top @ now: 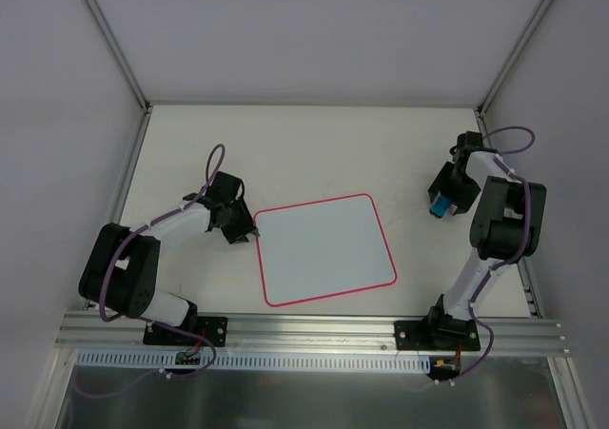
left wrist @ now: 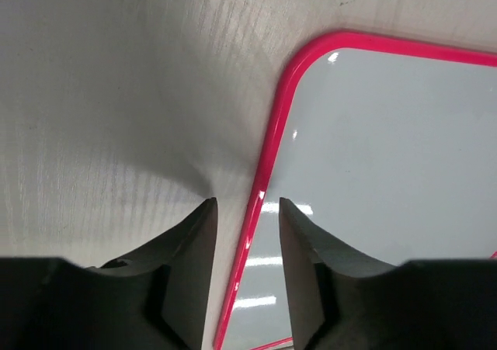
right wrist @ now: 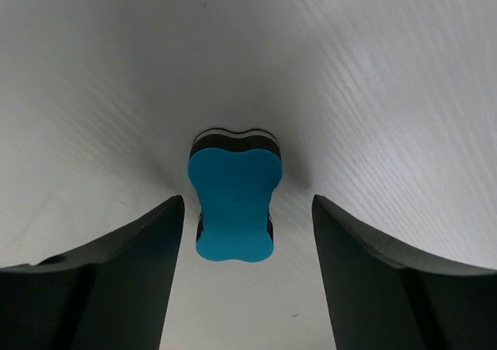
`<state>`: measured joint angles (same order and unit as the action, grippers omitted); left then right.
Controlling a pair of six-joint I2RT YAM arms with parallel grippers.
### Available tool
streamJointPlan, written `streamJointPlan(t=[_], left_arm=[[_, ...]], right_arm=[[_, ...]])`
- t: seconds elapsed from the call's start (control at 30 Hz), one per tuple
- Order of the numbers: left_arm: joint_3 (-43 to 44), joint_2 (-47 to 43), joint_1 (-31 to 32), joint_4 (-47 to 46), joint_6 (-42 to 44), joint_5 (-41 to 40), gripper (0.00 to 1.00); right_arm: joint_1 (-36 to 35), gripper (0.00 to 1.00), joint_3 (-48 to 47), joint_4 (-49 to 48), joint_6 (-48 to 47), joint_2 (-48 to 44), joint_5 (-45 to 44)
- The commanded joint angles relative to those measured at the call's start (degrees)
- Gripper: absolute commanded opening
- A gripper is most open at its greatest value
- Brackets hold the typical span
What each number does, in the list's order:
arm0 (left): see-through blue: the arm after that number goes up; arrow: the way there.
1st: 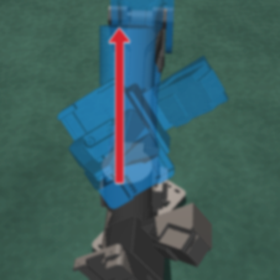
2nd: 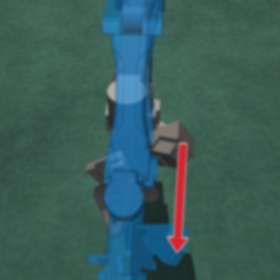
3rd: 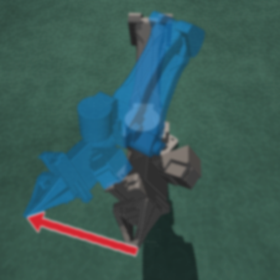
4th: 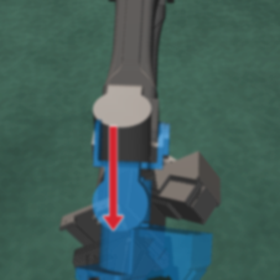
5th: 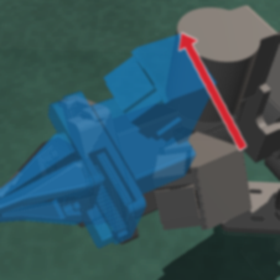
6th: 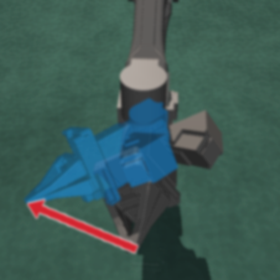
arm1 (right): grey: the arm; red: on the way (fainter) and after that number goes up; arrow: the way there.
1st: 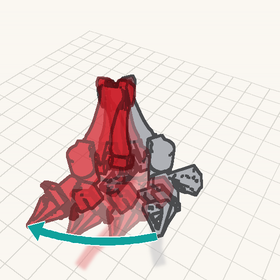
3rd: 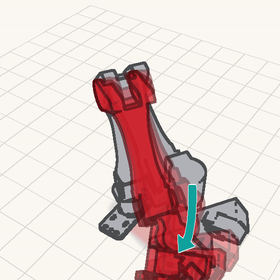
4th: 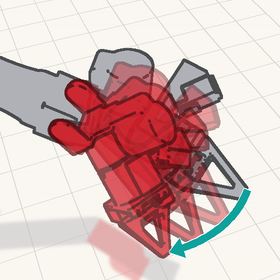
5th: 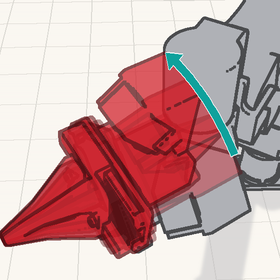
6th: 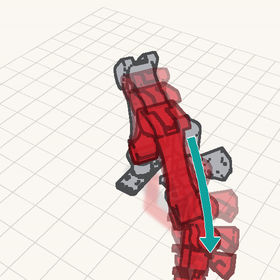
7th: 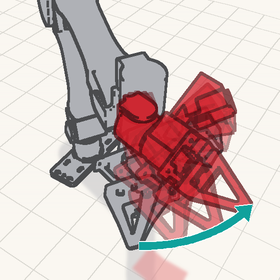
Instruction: Erase the whiteboard
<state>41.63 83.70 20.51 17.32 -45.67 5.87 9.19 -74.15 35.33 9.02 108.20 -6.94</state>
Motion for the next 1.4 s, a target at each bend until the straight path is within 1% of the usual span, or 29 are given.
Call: streamJointPlan(t=[0.0, 0.07, 0.1, 0.2, 0.23, 0.33, 0.37, 0.4, 0.43, 0.47, 0.5, 0.53, 0.57, 0.6, 0.67, 0.7, 0.73, 0.83, 0.87, 1.03, 1.13, 1.2, 1.37], left_arm=[[2.76, -3.71, -0.21, 2.45, 1.46, -2.09, 0.4], [4.33, -5.38, -0.21, 3.94, 2.42, -3.32, 0.5], [5.82, -6.0, -0.21, 4.56, 2.95, -3.84, 0.61], [9.59, -9.42, -0.3, 7.54, 5.5, -5.52, 0.74], [10.74, -11.52, -0.38, 8.42, 6.29, -7.34, 0.81], [17.07, -16.0, -1.17, 12.46, 9.89, -8.06, 0.99], [19.0, -17.16, -1.26, 13.52, 12.51, -9.46, 0.99], [22.85, -19.52, -1.44, 15.27, 14.01, -10.52, 0.99], [24.71, -20.85, -1.35, 15.89, 15.6, -11.66, 0.99], [26.82, -21.99, -1.35, 16.42, 19.44, -14.19, 0.99], [30.58, -23.13, -1.35, 17.3, 21.39, -15.61, 0.99], [32.45, -25.32, -1.35, 17.66, 23.07, -17.02, 0.99], [34.47, -26.39, -1.35, 17.92, 26.82, -18.25, 0.99], [38.32, -27.35, -1.44, 18.18, 28.69, -20.96, 0.99], [42.29, -29.99, -1.35, 18.45, 32.99, -23.7, 0.99], [46.14, -30.96, -1.35, 18.54, 34.14, -26.06, 0.99], [47.92, -32.53, -1.44, 18.45, 35.9, -27.39, 0.99], [54.49, -34.56, -1.35, 18.36, 38.98, -30.29, 0.99], [55.83, -34.92, -1.35, 18.36, 41.08, -30.74, 0.99], [60.41, -37.73, -1.18, 18.36, 44.87, -33.2, 0.99], [61.73, -38.87, -0.3, 18.27, 45.14, -34.43, 0.99], [62.26, -39.14, 0.31, 18.27, 46.99, -35.22, 0.99], [63.14, -40.19, 1.98, 18.27, 47.6, -35.05, 0.99]], right_arm=[[0.92, 0.73, 1.02, 0.7, -0.75, -3.6, -0.97], [1.0, 0.88, 1.64, 1.75, -0.93, -7.03, -2.37], [1.0, 0.99, 1.81, 2.54, -1.63, -8.52, -2.9], [1.18, 0.99, 1.9, 4.39, -3.47, -15.2, -3.87], [1.27, 0.99, 1.56, 5.0, -5.22, -18.87, -3.87], [2.15, 0.99, -1.86, 7.81, -8.56, -24.51, -2.64], [2.58, 0.99, -4.66, 8.52, -10.4, -28.27, -2.47], [2.76, 0.99, -6.25, 9.57, -11.29, -30.22, -2.64], [2.85, 0.99, -8.18, 10.28, -12.0, -32.16, -2.47], [3.11, 0.99, -10.12, 10.72, -13.48, -33.92, -2.12], [3.11, 0.99, -14.4, 11.51, -14.11, -37.24, -1.94], [3.11, 0.99, -16.71, 11.77, -14.81, -38.75, -1.59], [3.2, 0.99, -19.08, 12.13, -15.51, -40.16, -0.89], [3.2, 0.99, -23.54, 12.39, -17.09, -42.79, 0.77], [3.11, 0.99, -27.61, 12.31, -18.42, -45.0, 2.8], [3.11, 0.99, -29.37, 12.39, -19.38, -46.14, 3.24], [3.2, 0.99, -32.52, 12.39, -19.56, -47.89, 3.25], [3.11, 0.99, -36.75, 12.22, -20.35, -51.32, 3.51], [3.11, 0.99, -37.46, 12.13, -20.53, -52.12, 3.77], [2.94, 0.99, -40.02, 11.69, -20.97, -55.9, 5.0], [2.24, 0.99, -40.55, 10.99, -21.23, -57.66, 5.18], [1.36, 0.99, -40.29, 10.73, -21.58, -58.63, 5.18], [0.39, 0.99, -39.14, 10.02, -22.11, -60.12, 4.83]])
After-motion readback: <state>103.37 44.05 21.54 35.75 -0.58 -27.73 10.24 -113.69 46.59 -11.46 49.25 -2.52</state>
